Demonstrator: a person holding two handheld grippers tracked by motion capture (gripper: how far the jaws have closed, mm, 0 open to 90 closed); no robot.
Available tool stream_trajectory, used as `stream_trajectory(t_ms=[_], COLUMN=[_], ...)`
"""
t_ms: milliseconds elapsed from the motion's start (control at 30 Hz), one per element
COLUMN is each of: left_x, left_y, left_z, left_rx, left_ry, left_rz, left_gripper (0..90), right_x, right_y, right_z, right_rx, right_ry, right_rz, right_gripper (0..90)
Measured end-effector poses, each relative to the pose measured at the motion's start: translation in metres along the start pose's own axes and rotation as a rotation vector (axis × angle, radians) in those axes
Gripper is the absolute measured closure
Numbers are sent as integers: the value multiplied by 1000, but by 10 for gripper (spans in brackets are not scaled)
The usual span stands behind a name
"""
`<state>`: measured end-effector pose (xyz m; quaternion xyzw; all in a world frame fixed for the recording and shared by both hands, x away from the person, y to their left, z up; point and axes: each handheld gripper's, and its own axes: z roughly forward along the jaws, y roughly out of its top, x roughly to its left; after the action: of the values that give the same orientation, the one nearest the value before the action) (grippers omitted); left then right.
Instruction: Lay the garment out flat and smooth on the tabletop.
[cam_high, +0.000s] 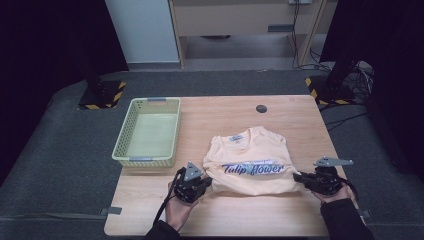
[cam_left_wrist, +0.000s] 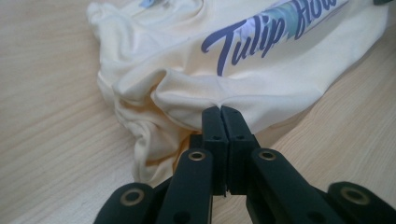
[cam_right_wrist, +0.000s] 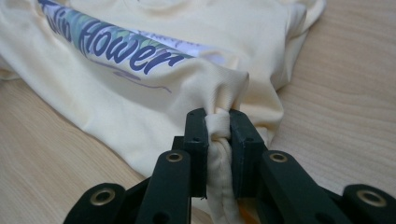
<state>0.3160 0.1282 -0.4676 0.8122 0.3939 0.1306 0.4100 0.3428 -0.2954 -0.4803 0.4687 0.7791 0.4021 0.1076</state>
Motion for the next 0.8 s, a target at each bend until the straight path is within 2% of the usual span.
stream_trajectory(t_ms=[133,200,233,333,433,467,533,600,800], left_x=[-1,1,2,7,14,19,22,29,52], left_y=[5,9,12,19,28,35,38,45,53], left_z=[-7,-12,-15,-21,-23,-20,-18,-11,23], left_rx=[-30,-55,-67,-97,-127,-139,-144,-139,-100], left_ry=[-4,-2,0,7,15,32,41,74,168], left_rz=[6,8,6,5,-5,-6,-9,-4,-24], left_gripper=[897,898,898,898,898,898,898,897,896], right_x=[0,1,1,3,3,2,0,-3,-17], right_y=[3,9,9,21,28,36,41,51,76], right_z=[-6,-13,-13,-20,-21,-19,-17,-11,23], right_rx=[-29,-75,-75,-140,-160,-170,-170,-169,-143], right_ry=[10,19,19,43,51,44,37,15,-52], right_rz=[4,13,13,29,39,46,47,52,78], right_gripper=[792,792,792,794,794,795,795,796,791])
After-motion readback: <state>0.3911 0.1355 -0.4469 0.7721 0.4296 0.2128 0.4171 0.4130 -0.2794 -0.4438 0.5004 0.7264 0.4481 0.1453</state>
